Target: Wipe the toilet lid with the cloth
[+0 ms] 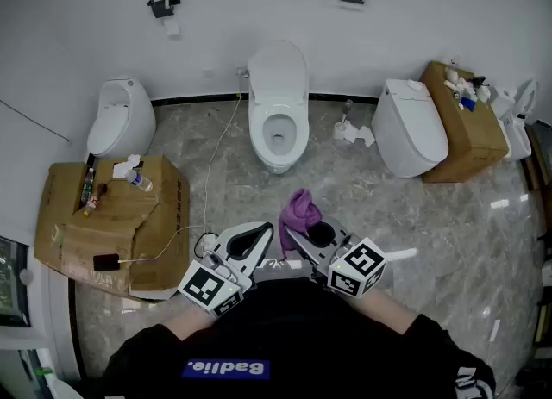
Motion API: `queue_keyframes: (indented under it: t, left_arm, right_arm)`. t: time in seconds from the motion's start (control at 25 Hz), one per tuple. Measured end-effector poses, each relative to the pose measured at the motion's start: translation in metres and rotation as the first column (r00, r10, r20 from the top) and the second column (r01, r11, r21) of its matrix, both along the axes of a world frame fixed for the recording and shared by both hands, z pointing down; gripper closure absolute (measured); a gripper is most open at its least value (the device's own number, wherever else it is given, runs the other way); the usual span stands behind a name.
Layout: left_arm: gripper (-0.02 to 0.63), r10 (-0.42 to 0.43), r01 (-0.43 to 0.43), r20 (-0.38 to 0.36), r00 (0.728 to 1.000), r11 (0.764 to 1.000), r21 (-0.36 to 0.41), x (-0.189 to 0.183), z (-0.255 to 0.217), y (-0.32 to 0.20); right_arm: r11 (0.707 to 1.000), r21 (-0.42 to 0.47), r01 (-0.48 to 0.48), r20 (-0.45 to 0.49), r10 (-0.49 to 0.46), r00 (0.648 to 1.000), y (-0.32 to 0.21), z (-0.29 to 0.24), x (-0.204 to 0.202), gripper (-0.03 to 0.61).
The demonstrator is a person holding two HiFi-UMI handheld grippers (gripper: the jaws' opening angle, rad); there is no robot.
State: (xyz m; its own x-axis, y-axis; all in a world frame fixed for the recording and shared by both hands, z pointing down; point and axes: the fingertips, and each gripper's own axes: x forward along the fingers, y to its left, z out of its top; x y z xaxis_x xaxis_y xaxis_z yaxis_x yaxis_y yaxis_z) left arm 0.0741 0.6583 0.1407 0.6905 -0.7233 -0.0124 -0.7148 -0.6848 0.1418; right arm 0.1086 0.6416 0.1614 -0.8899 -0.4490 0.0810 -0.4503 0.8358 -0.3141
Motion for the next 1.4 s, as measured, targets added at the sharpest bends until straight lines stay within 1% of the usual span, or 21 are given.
queue_keyframes:
  t: [0.48,0.76,1.0,1.12,1.4]
  left_arm:
    - [0.604,-0.01,0.01,0.004,1.0,1.0,-0.002,0.017,0.001,-0.009]
    - [0.603,-0.021,0.021,0.01,1.0,1.0,-0.003,0.042,0.002,-0.02]
    - [0.604,-0.057,0.057,-0.001,0.998,0.998,-0.013,0.066,0.007,-0.031]
    - [0.604,-0.062,0.062,0.003,0.998,0.998,-0.022,0.076,0.01,-0.038]
    - [0.604,-0.069,0.069,-0.002,0.998,0.997,-0.034,0.075,0.014,-0.068]
  right_arm:
    - [1.0,-0.003,0.008,0.001,-0.008,1.0,-0.01,0.002,0.016,0.48]
    - [1.0,-0.011,0.013,-0.001,-0.013,1.0,-0.022,0.005,0.042,0.48]
    - [0.999,-0.005,0.036,-0.001,-0.036,0.999,-0.033,0.008,0.068,0.48]
    - [0.999,-0.02,0.041,-0.001,-0.041,0.999,-0.04,0.013,0.078,0.48]
    - [0.998,-0.04,0.045,-0.011,-0.046,0.999,-0.068,0.021,0.079,0.48]
